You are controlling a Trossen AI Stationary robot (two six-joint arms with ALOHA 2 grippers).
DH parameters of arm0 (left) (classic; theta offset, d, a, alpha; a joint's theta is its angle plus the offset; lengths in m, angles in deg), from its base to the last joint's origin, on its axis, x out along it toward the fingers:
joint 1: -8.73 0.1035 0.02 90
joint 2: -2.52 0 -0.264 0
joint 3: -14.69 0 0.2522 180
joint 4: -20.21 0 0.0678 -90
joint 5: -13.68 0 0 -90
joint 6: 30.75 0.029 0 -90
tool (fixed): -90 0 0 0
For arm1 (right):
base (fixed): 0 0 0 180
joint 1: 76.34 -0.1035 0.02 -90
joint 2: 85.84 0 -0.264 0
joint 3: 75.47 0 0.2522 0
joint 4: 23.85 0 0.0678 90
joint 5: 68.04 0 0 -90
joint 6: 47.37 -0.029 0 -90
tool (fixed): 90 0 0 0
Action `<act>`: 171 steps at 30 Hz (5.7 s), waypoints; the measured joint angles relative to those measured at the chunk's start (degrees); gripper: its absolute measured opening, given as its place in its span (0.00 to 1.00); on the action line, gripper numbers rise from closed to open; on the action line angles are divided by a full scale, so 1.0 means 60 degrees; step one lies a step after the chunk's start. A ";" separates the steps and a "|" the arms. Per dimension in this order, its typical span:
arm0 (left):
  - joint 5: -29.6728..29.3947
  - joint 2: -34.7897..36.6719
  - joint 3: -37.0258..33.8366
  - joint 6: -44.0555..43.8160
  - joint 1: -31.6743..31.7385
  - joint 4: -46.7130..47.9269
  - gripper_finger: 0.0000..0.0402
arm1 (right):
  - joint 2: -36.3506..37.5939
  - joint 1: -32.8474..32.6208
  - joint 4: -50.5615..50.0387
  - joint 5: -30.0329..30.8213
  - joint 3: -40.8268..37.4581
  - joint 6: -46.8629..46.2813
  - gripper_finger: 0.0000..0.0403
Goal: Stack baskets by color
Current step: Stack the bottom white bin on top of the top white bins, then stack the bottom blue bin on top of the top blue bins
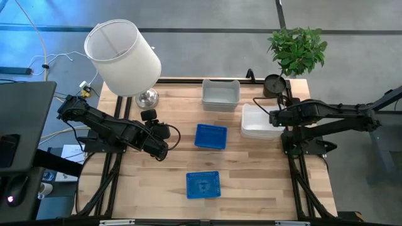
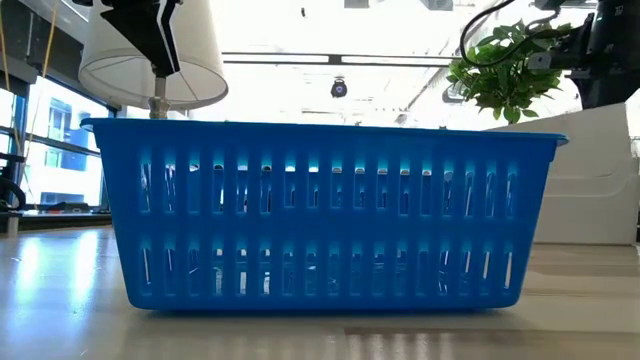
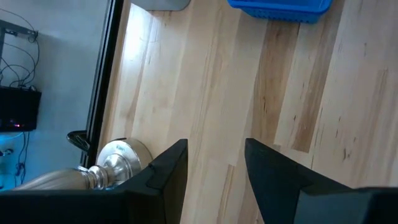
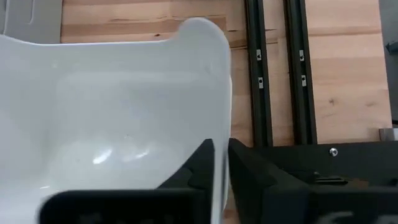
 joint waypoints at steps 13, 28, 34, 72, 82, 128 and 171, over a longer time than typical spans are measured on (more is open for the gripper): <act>0.0001 0.0000 0.0000 0.0001 0.0001 0.0003 0.36 | 0.0007 -0.0004 0.0022 0.0216 0.0000 0.0800 0.34; 0.0733 0.0000 0.0000 -0.1002 0.0000 -0.0030 0.36 | -0.0005 -0.0015 0.3456 -0.0293 0.0000 0.4098 0.33; 0.1186 0.0000 0.0000 -0.1373 0.0000 -0.0088 0.36 | -0.0007 -0.0364 0.5611 -0.0454 0.0000 0.5610 0.33; 0.2273 -0.0047 0.0000 -0.0597 -0.0876 -0.3904 0.36 | -0.3599 -0.3084 1.2193 -0.0040 0.0004 0.9049 0.33; 0.2145 -0.0229 0.0000 0.0502 -0.1353 -0.5983 0.36 | -0.3592 -0.3197 1.2451 0.1047 0.0004 0.9067 0.33; 0.3997 -0.4573 0.0000 0.1215 -0.0611 -0.8141 0.36 | -0.3581 -0.3195 1.2397 0.1237 0.0007 0.9071 0.33; 0.5227 -0.3121 0.0007 0.4659 0.1494 -0.7948 0.00 | -0.2786 -0.3195 1.2252 0.2420 0.0007 0.9720 0.33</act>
